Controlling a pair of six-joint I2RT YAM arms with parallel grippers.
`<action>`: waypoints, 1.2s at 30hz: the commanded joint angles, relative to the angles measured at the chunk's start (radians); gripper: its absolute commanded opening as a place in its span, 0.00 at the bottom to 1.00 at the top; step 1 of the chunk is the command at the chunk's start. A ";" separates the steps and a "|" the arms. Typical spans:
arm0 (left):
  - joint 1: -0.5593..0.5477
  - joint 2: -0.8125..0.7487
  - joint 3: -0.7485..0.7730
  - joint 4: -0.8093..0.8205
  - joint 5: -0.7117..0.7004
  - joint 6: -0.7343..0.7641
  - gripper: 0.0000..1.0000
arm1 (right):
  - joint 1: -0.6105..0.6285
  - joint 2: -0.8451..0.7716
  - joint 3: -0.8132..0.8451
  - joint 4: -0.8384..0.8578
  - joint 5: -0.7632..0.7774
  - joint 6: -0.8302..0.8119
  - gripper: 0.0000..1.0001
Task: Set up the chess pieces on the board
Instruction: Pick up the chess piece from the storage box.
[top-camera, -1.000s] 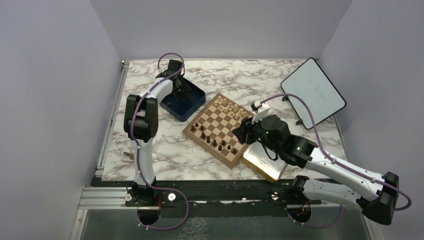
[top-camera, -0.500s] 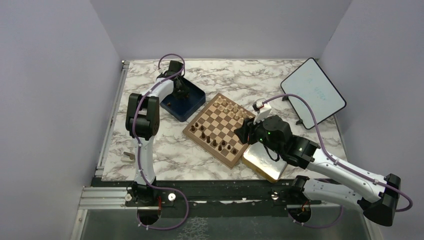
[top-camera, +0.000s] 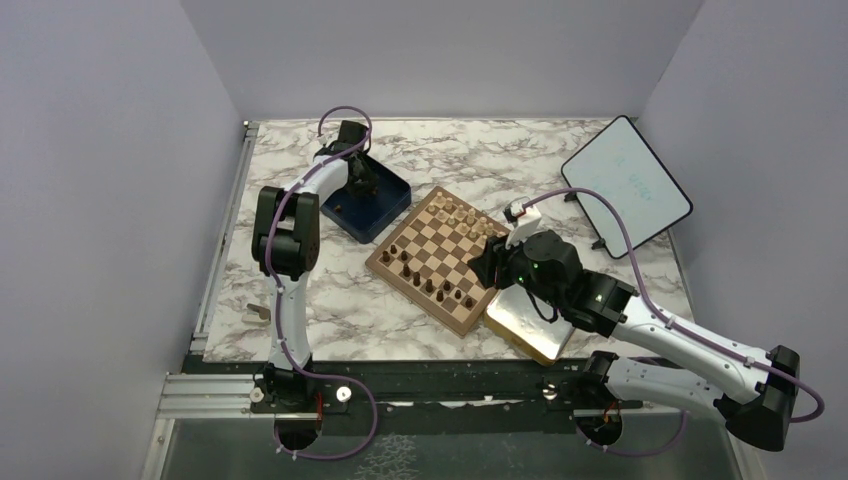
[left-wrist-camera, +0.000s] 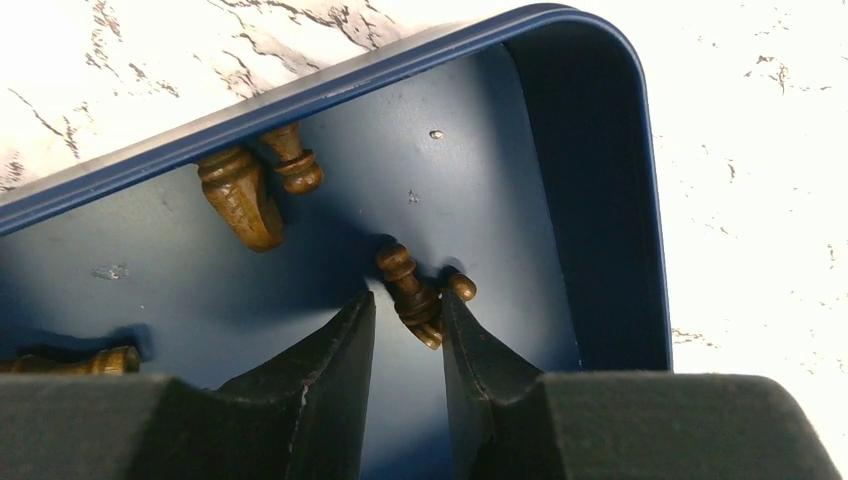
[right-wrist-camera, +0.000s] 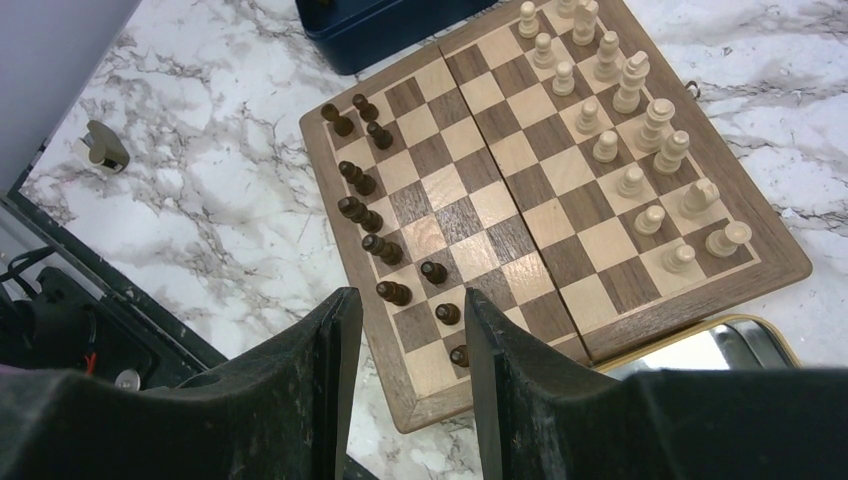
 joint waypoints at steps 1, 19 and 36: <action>-0.001 0.040 0.010 -0.076 -0.056 0.051 0.32 | 0.006 -0.014 -0.005 -0.012 0.034 0.008 0.47; 0.000 -0.049 0.029 -0.078 0.016 0.238 0.17 | 0.006 -0.065 -0.045 0.044 0.037 0.063 0.47; 0.000 -0.254 -0.060 0.002 0.068 0.436 0.16 | 0.006 0.042 -0.021 0.135 0.067 0.111 0.48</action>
